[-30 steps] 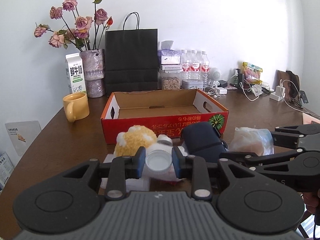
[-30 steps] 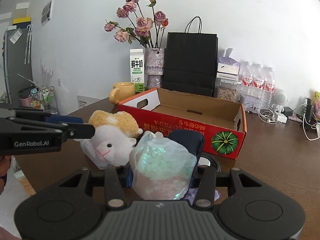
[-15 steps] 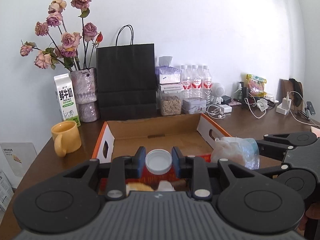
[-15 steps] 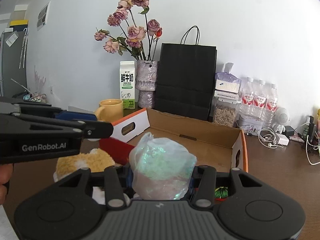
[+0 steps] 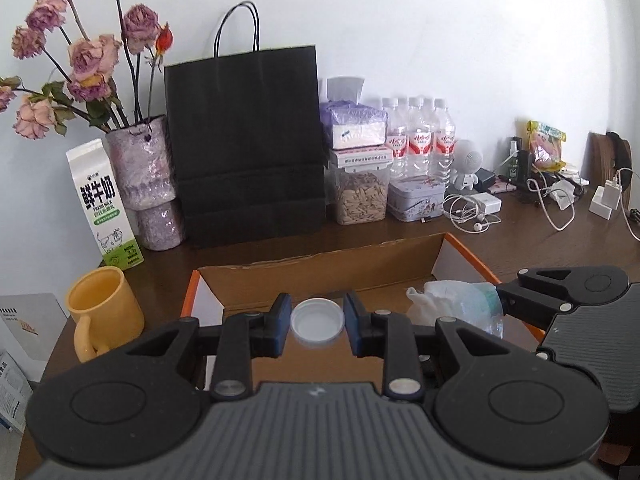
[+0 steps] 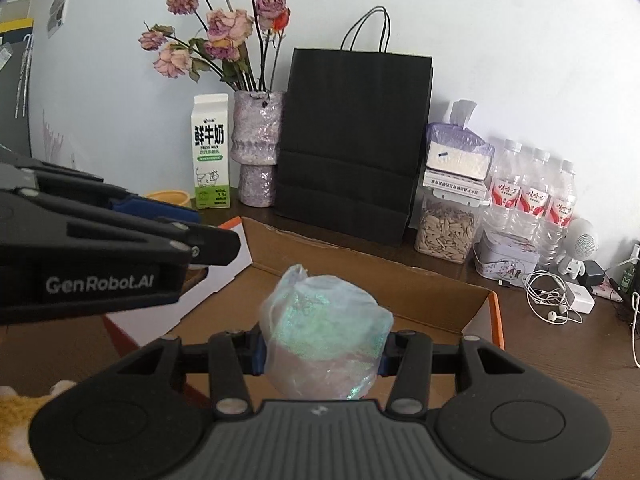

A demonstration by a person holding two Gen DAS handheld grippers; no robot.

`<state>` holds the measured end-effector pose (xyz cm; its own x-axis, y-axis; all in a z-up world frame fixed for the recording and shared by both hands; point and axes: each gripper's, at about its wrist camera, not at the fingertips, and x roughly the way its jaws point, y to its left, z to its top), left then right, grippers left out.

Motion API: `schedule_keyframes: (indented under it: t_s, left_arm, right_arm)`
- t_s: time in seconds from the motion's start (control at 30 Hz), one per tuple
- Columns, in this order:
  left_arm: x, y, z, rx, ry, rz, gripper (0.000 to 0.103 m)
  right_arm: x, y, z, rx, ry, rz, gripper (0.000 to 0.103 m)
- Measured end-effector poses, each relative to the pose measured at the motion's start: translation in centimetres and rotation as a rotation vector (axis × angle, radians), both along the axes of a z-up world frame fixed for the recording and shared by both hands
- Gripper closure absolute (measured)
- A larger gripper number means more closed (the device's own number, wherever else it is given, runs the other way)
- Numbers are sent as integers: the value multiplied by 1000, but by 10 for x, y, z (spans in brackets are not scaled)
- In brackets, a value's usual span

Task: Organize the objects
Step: 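Carry the cap and bundle into the cardboard box and release both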

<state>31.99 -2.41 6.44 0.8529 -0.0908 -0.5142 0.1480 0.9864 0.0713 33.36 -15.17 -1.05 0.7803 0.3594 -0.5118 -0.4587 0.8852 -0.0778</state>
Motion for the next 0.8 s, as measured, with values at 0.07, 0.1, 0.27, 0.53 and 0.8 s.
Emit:
schedule_keyframes:
  t_s: [0.07,0.1,0.27,0.53,0.8]
  left_arm:
    - [18,-1,-7,7,39,12,74]
    - [26,0,-11,7,60,16,74]
    - [52,3,-26,20,123,44,73]
    - [49,9,-30,14,99,63,0]
    - [41,7,-26,19,95,71,0]
  right_arm:
    - [18,3,-6,-15,29,-7,57]
    - [26,4,-9,-22,43,-11,57]
    - [50,7,-26,-49,93,-36,52]
    - [48,0,-32,-50,79,-53,0]
    - [40,-4,-27,-37,69,-70,0]
